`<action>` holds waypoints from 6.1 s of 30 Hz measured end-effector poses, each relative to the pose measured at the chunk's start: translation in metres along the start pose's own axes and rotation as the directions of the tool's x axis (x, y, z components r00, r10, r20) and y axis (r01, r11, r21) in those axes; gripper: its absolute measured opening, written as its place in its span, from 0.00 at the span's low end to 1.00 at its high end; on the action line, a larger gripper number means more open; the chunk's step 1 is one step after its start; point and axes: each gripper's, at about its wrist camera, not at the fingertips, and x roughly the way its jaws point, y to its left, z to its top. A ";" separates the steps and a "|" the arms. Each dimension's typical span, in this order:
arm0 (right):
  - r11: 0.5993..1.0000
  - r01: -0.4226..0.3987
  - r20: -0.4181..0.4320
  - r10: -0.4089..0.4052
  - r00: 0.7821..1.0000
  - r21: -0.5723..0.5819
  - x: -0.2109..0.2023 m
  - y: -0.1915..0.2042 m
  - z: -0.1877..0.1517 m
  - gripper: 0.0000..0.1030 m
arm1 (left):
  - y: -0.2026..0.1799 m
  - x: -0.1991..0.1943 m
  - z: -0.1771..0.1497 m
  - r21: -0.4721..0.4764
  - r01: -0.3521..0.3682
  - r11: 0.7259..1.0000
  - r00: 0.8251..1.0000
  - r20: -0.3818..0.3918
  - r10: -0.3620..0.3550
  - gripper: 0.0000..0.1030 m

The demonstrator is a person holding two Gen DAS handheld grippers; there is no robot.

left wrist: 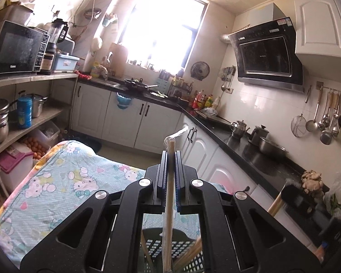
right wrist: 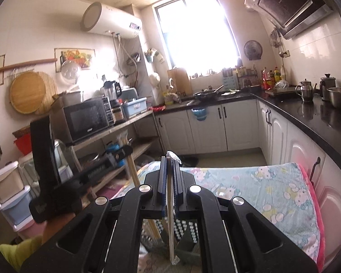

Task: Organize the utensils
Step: 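Lower both held chopstick pairs upright into the green caddy, then open the right gripper in the caddy while the left gripper opens too, then withdraw both open grippers from the caddy toward the loose chopsticks, then grasp a chopstick pair with the left gripper while the right gripper grasps another, then lift both held chopstick pairs and carry them over the green caddy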

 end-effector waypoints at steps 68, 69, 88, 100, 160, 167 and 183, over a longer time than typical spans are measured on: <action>0.990 0.136 -0.066 -0.138 0.988 -0.035 -0.038 -0.027 -0.114 0.33 | 0.012 -0.006 -0.070 0.007 0.027 1.000 0.991 -0.134 -0.026 0.52; 0.990 0.135 -0.068 -0.138 0.988 -0.037 -0.039 -0.027 -0.114 0.33 | 0.013 -0.008 -0.071 0.006 0.027 1.000 0.990 -0.136 -0.026 0.53; 0.987 0.157 -0.198 -0.159 0.967 -0.027 -0.063 -0.026 -0.158 0.43 | 0.032 -0.068 -0.113 -0.008 0.043 0.999 0.969 -0.244 -0.044 0.88; 0.984 0.174 -0.314 -0.173 0.933 -0.025 -0.059 -0.026 -0.193 0.45 | 0.052 -0.091 -0.147 0.007 0.000 1.000 0.950 -0.311 0.002 0.89; 0.994 -0.061 -0.495 0.095 0.864 0.085 0.020 0.012 -0.181 0.06 | 0.115 -0.045 -0.163 -0.048 -0.124 0.991 0.834 -0.547 0.078 0.03; 0.996 -0.074 -0.377 0.085 0.922 0.043 -0.002 0.015 -0.143 0.06 | 0.074 -0.070 -0.108 -0.037 -0.008 0.999 0.914 -0.405 -0.008 0.01; 0.999 -0.054 -0.145 0.052 0.988 -0.009 -0.017 0.011 -0.082 0.06 | 0.019 -0.093 0.007 0.075 0.046 0.996 0.997 -0.069 -0.040 0.01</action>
